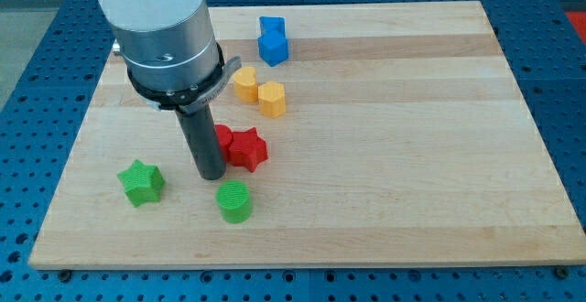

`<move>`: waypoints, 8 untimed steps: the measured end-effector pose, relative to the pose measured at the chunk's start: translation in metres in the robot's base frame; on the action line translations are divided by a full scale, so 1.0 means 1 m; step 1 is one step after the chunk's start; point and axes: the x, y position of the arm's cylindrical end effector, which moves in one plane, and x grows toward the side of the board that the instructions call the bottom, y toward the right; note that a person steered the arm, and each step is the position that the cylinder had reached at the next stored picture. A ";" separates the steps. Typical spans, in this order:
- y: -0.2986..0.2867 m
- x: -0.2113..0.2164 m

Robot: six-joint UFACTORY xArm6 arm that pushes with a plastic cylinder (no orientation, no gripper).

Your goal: Move the green star horizontal to the green circle

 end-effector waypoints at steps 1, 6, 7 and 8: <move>-0.031 0.000; -0.118 0.030; -0.118 0.031; -0.147 0.032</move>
